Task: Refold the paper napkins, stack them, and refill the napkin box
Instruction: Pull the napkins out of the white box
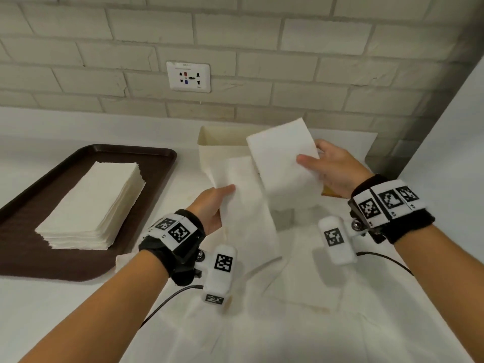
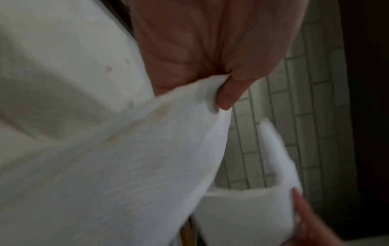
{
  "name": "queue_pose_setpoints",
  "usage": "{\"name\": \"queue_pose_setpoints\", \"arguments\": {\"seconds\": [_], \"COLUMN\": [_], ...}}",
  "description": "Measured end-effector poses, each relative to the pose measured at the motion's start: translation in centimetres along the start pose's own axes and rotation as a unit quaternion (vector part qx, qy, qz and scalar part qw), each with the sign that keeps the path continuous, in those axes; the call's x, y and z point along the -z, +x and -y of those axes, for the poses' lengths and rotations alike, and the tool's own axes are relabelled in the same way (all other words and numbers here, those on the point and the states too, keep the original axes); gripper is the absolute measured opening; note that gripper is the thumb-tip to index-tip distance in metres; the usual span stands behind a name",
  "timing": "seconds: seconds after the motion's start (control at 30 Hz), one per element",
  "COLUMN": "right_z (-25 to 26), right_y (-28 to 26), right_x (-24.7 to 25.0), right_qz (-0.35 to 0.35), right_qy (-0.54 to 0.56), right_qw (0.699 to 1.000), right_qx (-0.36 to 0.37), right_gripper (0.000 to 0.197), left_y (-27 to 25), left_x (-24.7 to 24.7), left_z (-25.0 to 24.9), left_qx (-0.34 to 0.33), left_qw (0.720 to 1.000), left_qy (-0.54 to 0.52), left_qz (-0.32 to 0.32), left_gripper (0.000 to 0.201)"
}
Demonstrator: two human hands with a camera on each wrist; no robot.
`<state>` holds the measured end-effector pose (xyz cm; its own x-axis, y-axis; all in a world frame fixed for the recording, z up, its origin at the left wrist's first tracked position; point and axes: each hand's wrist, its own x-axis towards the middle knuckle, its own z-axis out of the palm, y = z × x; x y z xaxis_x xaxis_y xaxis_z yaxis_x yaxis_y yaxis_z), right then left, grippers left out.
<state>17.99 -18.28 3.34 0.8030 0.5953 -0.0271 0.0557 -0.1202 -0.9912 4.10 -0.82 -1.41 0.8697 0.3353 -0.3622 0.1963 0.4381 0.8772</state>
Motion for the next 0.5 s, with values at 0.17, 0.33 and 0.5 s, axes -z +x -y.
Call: {"name": "queue_pose_setpoints", "arguments": {"seconds": [0.17,0.33,0.5], "right_z": [-0.5,-2.7,-2.5], "right_y": [-3.4,-5.9,-8.5], "right_x": [-0.7,-0.2,1.0], "right_qz": [0.007,-0.051,-0.121], "right_qy": [0.067,0.048,-0.01], "right_qw": [0.997,0.994,0.991], "right_qx": [-0.042,-0.084,-0.064], "right_gripper": [0.017,0.017,0.032], "left_y": [0.2,-0.3,-0.6], "left_x": [-4.6,-7.4,-9.1], "left_z": [0.2,1.1,1.7], "left_qx": [-0.002,0.008,0.038], "left_qw": [0.994,0.98,0.97], "left_qy": [0.021,0.012,-0.048], "left_qz": [0.111,0.2,0.236], "left_gripper": [0.023,0.033,0.063]}}
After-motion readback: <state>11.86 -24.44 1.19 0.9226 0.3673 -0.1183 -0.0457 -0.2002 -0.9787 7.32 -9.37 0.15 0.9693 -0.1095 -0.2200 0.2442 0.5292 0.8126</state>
